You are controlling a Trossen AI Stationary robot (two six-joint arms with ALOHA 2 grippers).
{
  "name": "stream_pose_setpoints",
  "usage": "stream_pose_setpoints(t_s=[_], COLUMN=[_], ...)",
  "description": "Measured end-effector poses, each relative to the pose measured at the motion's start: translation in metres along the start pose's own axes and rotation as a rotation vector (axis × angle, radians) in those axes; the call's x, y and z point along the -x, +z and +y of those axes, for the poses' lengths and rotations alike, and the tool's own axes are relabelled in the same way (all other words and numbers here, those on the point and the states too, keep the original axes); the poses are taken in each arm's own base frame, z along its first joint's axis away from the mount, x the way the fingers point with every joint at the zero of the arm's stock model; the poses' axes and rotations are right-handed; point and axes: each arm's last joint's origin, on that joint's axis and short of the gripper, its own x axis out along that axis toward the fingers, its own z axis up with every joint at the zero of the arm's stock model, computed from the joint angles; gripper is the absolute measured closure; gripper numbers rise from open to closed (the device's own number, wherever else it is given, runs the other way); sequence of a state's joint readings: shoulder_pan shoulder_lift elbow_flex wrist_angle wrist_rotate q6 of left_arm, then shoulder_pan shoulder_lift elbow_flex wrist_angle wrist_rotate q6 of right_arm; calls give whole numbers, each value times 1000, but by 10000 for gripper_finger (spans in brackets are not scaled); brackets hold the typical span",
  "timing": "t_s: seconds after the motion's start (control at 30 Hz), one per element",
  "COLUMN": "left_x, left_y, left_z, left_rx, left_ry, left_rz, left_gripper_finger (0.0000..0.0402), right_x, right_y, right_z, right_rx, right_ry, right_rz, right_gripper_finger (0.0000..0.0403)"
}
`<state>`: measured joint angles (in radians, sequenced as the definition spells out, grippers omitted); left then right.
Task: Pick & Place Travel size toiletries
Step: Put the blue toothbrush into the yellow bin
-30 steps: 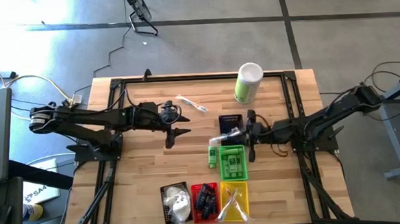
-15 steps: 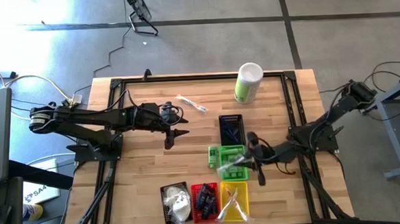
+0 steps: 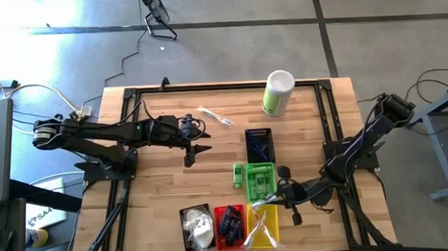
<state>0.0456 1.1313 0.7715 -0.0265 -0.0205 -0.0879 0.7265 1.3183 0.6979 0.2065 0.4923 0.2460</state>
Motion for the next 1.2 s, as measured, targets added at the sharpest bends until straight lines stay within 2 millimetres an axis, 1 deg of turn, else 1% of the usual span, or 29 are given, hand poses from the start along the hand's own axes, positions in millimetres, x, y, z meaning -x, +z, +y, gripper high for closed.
stream_pose_setpoints(t_s=[0.33,0.5,0.57,0.67,0.97,1.2], left_x=[0,0,0,0,0,0], left_y=[0,0,0,0,0,-1], left_z=[0,0,0,0,0,0], left_rx=[26,26,26,26,26,26], left_ry=[1,1,1,1,0,-2], left_rz=[3,3,3,3,2,9], left_gripper_finger=[204,204,204,204,204,204], right_x=[-17,-28,-31,-32,-31,-31], right_y=[-27,-41,-44,-46,-41,-41], right_z=[16,17,18,18,20,21], right_rx=[-21,29,57,52,-35,-63], right_ry=[6,-49,-62,-55,-24,-23], right_rz=[91,126,132,135,105,104], right_gripper_finger=[382,382,382,376,308,214])
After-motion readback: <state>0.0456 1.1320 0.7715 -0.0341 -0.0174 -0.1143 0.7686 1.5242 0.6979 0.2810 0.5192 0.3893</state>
